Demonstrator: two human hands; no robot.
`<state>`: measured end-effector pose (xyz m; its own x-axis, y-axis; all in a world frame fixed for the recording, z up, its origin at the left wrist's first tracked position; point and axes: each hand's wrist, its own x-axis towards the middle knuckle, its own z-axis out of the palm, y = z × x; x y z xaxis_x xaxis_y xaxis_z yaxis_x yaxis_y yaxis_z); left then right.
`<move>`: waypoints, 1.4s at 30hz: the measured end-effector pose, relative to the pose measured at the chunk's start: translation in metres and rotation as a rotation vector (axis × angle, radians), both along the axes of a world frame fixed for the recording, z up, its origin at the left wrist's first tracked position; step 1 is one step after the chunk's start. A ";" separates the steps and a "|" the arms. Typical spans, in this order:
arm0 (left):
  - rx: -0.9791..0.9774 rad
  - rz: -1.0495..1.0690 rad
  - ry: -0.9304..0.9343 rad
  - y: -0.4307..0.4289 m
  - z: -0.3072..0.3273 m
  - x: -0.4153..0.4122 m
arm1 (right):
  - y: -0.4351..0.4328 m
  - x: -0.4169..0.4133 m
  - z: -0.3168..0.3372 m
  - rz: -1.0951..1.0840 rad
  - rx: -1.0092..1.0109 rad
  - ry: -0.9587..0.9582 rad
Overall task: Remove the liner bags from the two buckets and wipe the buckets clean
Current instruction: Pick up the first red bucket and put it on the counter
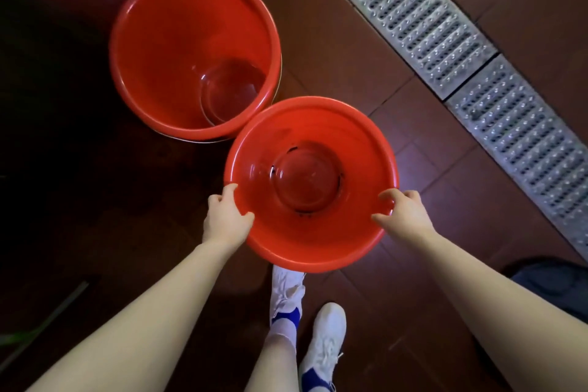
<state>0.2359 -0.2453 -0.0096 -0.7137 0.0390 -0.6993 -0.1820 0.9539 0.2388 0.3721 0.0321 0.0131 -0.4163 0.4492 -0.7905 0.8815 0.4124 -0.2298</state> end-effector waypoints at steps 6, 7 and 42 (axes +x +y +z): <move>0.014 -0.022 -0.086 0.001 0.005 -0.020 | 0.019 -0.013 -0.011 -0.064 -0.022 0.014; 0.038 -0.045 -0.087 0.000 0.011 -0.025 | 0.024 -0.014 -0.006 -0.061 -0.023 0.016; 0.494 0.130 0.393 0.370 0.477 -0.404 | 0.449 -0.463 0.505 0.242 0.275 0.694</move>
<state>-0.1683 0.1247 0.4671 -0.9335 0.1854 -0.3068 -0.0983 0.6907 0.7164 -0.0909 0.4807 0.5181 -0.8857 0.4247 -0.1874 0.4520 0.6967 -0.5570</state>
